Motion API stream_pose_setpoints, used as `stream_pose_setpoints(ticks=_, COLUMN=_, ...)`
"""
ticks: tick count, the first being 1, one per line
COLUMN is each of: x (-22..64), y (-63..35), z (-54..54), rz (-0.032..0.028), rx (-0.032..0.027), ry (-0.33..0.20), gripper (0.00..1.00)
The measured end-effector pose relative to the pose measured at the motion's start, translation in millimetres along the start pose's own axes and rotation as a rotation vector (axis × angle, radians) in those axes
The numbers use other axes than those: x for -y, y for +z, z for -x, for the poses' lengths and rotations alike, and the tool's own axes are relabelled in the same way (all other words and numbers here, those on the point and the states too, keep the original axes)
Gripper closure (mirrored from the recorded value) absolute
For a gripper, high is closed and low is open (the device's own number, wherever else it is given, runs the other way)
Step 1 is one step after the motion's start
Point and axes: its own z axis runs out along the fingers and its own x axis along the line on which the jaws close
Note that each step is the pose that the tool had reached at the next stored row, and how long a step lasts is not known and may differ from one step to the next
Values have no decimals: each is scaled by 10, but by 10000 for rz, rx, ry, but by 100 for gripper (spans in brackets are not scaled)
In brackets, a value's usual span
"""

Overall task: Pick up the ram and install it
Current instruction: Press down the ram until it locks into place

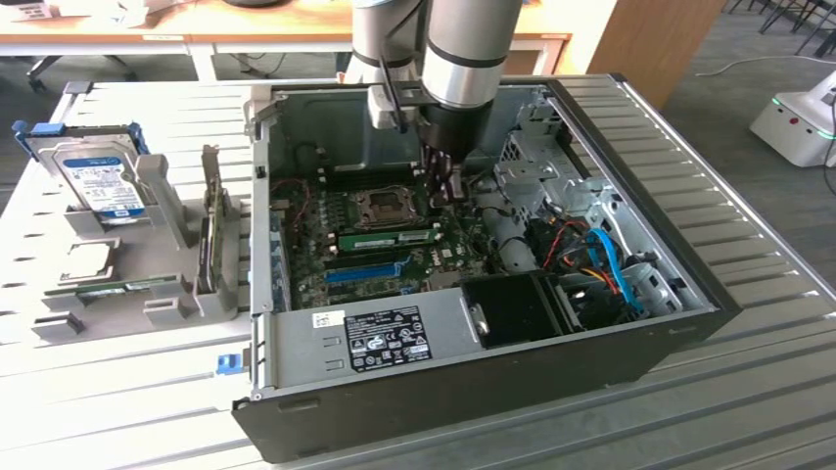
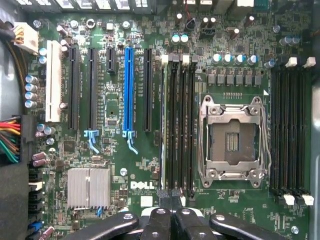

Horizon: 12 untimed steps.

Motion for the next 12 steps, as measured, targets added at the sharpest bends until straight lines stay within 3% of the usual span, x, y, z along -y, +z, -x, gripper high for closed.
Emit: stream_pose_setpoints(ticks=12, x=-173, y=2, z=-2, rz=0, rx=0, ry=0, gripper=89)
